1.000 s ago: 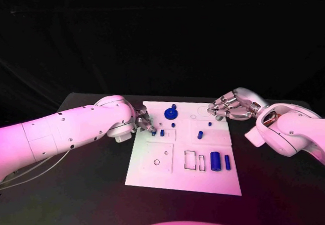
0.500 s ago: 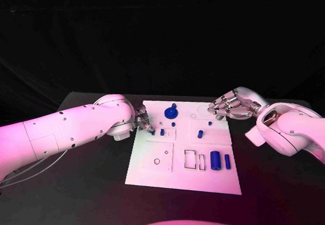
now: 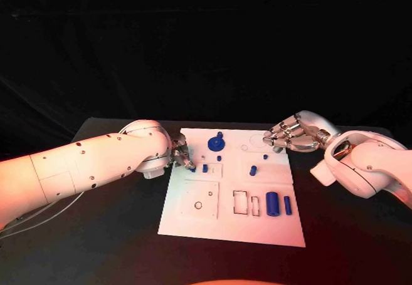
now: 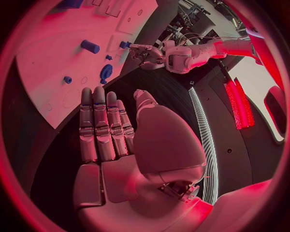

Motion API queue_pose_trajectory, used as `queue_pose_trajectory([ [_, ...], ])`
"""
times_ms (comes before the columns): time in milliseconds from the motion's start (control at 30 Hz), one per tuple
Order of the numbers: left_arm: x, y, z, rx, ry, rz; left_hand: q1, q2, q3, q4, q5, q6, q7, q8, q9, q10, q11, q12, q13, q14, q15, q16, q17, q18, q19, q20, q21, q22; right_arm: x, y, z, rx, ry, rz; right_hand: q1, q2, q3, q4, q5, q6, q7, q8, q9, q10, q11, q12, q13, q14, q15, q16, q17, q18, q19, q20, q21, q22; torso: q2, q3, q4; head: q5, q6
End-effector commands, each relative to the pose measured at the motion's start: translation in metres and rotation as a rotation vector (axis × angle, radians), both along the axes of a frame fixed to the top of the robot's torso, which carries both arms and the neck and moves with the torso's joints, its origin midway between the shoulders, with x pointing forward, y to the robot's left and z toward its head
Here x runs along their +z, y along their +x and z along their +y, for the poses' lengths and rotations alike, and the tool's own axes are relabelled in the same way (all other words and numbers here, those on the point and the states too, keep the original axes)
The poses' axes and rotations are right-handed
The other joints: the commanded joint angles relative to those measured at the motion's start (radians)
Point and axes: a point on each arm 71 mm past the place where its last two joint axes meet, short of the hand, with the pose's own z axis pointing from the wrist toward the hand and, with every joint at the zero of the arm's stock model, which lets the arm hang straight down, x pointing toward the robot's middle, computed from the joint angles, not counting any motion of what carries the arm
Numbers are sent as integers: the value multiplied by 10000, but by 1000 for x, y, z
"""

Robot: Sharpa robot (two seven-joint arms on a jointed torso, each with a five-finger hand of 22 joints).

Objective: Assemble the parts on the task board

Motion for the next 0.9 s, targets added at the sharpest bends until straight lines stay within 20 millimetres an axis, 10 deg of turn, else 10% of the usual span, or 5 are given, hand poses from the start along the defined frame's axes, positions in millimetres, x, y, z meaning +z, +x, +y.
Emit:
queue_pose_trajectory([
  [33, -2, -1, -3, -192, 226, 123, -29, 94, 1478, -1421, 50, 278, -226, 34, 12, 71, 4, 22, 10, 757, -69, 6, 1704, -116, 90, 8, 66, 10, -1, -1, 2, 144, -29, 39, -36, 63, -47, 29, 67, -67, 0, -23, 2, -64, -3, 53, -8, 26, -11, -56, -9, 125, 39, 6, -59, -9, -6, -5, 28, -20, 6],
  [900, -5, -1, -10, -691, 682, 548, -629, 119, 1356, -1424, 1, 472, -347, 205, -44, 442, -79, 458, 468, 762, -116, 11, 1712, -162, 213, -8, 172, 230, -1, -1, 1, 141, -35, 58, -29, 70, -44, 25, 92, -69, -3, -22, 2, -68, -4, 58, -12, 27, -12, -60, -8, 125, 44, 5, -65, -20, 3, 1, 11, -6, -46],
])
